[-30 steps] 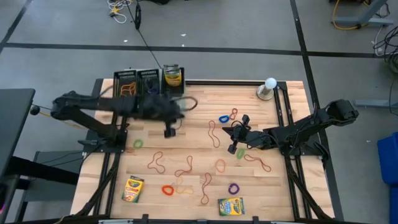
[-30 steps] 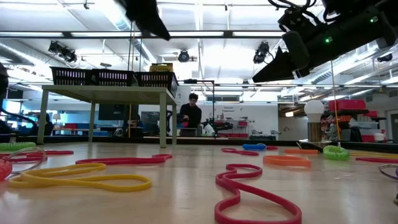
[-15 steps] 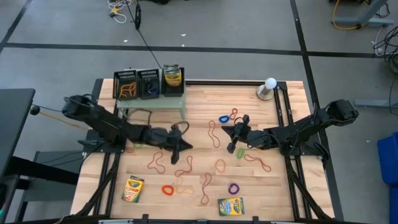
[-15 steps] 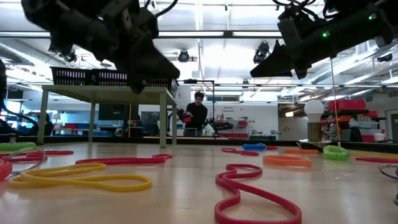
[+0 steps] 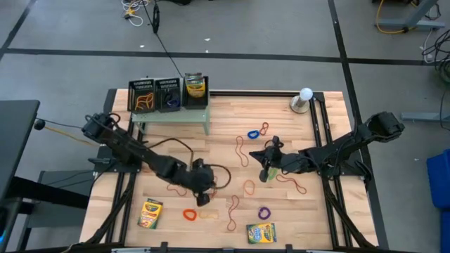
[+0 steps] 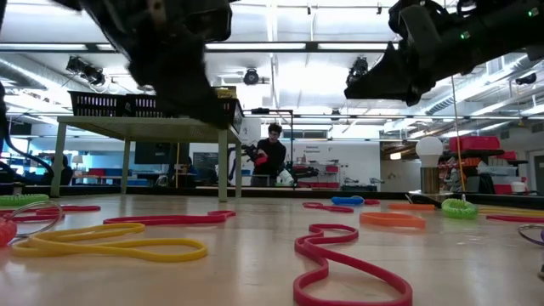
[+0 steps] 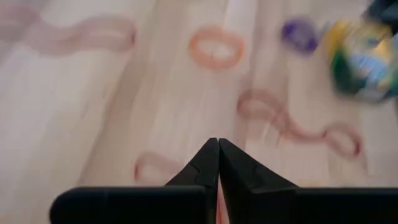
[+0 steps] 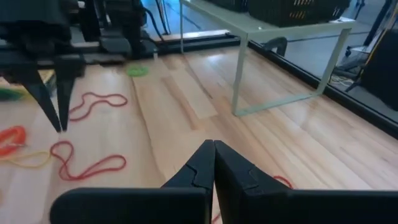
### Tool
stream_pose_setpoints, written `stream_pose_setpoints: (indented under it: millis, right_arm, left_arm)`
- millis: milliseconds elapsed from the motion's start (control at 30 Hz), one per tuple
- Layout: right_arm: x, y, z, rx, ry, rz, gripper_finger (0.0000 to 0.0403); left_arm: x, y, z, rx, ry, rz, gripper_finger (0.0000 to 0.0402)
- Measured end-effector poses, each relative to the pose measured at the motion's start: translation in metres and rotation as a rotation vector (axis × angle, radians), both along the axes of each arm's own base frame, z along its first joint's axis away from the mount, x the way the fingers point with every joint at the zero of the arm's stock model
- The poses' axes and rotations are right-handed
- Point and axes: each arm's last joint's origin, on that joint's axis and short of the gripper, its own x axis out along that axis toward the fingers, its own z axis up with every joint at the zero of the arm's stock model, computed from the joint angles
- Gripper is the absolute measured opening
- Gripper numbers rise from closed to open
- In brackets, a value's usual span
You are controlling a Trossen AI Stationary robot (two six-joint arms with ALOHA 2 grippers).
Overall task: Pick & Place Office Desk Supplies
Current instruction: Put the red rubber band into the left black bin on the shelf
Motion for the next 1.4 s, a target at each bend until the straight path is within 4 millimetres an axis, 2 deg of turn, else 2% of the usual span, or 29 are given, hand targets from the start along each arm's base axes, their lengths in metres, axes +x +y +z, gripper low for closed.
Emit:
stream_pose_setpoints:
  millis: [100,300,500,633,833,967,1133,1233,1300,1400]
  right_arm:
    - [-0.001,0.000,-0.002,-0.006,0.020,-0.001,0.0011]
    - [-0.001,-0.001,-0.002,-0.025,0.025,0.004,0.0011]
    - [-0.001,-0.001,-0.002,-0.025,0.030,0.003,0.0011]
    - [-0.001,-0.001,-0.003,-0.027,0.037,0.002,0.0011]
    - [-0.001,-0.001,-0.003,-0.029,0.043,0.001,0.0011]
    - [-0.001,-0.001,-0.003,-0.030,0.043,0.001,0.0011]
    - [-0.001,-0.001,-0.003,-0.030,0.043,0.001,0.0011]
    - [-0.001,-0.001,-0.003,-0.030,0.043,0.001,0.0011]
    - [-0.001,-0.001,-0.003,-0.030,0.043,0.001,0.0011]
    - [-0.001,-0.001,-0.003,-0.030,0.043,0.001,0.0011]
  left_arm:
    - [-0.002,-0.016,0.000,0.004,0.141,0.032,0.0042]
    - [0.015,-0.045,-0.020,0.025,0.186,0.058,0.0097]
    - [0.038,-0.051,-0.043,0.106,0.219,0.088,0.0123]
    - [0.040,-0.049,-0.054,0.143,0.318,0.110,0.0124]
    - [0.041,-0.049,-0.056,0.112,0.355,0.092,0.0124]
    - [0.039,-0.046,-0.056,0.123,0.384,0.108,0.0107]
    - [0.033,-0.033,-0.054,0.175,0.513,0.030,0.0023]
    - [0.029,-0.024,-0.046,0.213,0.568,-0.017,0.0008]
    - [0.026,-0.018,-0.036,0.220,0.570,-0.029,0.0006]
    - [0.021,-0.013,-0.008,0.223,0.509,-0.011,0.0005]
